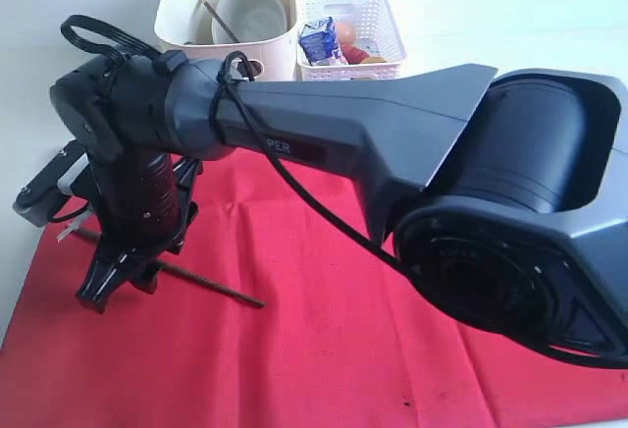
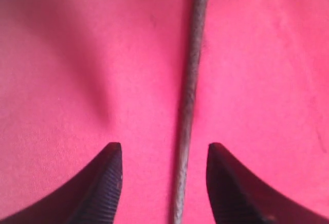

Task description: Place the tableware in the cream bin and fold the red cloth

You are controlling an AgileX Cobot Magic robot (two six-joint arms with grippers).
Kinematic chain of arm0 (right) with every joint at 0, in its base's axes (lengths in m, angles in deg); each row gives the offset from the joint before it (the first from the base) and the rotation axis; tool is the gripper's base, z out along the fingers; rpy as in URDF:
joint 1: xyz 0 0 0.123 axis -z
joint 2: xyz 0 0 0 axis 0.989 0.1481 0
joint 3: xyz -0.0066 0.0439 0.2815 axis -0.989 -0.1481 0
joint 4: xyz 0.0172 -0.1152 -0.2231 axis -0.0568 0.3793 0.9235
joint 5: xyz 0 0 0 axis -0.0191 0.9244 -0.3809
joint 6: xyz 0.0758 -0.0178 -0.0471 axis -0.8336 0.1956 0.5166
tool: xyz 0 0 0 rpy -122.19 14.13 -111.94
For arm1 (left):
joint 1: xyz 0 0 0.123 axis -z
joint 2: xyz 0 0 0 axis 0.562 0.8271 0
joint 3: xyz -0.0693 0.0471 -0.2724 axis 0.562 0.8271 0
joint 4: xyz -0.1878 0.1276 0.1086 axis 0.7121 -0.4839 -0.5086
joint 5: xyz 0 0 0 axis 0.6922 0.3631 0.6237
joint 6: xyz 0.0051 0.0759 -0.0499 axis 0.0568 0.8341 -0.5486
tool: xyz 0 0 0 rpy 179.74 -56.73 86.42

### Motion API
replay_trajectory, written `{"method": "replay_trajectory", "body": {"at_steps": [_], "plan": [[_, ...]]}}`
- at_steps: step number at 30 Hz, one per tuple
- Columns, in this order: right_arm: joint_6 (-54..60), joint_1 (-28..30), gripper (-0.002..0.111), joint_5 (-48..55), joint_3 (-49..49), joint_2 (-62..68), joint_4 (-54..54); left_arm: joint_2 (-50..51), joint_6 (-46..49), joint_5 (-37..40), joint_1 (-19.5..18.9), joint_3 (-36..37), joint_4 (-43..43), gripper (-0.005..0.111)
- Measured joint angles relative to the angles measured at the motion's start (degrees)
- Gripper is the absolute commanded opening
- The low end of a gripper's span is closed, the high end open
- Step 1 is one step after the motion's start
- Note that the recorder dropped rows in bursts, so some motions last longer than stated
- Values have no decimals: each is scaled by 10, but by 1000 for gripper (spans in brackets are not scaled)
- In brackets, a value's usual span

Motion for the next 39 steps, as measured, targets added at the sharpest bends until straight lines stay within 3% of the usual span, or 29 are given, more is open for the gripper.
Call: {"method": "replay_trajectory", "body": {"at_steps": [7, 14, 30, 39], "plan": [[13, 0, 38, -26, 0, 16, 0, 0, 0, 0, 0, 0, 0, 1], [22, 0, 0, -29, 1, 22, -10, 0, 0, 0, 0, 0, 0, 1], [24, 0, 0, -37, 1, -30, 3, 0, 0, 0, 0, 0, 0, 1], [-39, 34, 0, -137, 1, -122, 74, 0, 0, 0, 0, 0, 0, 1]]}}
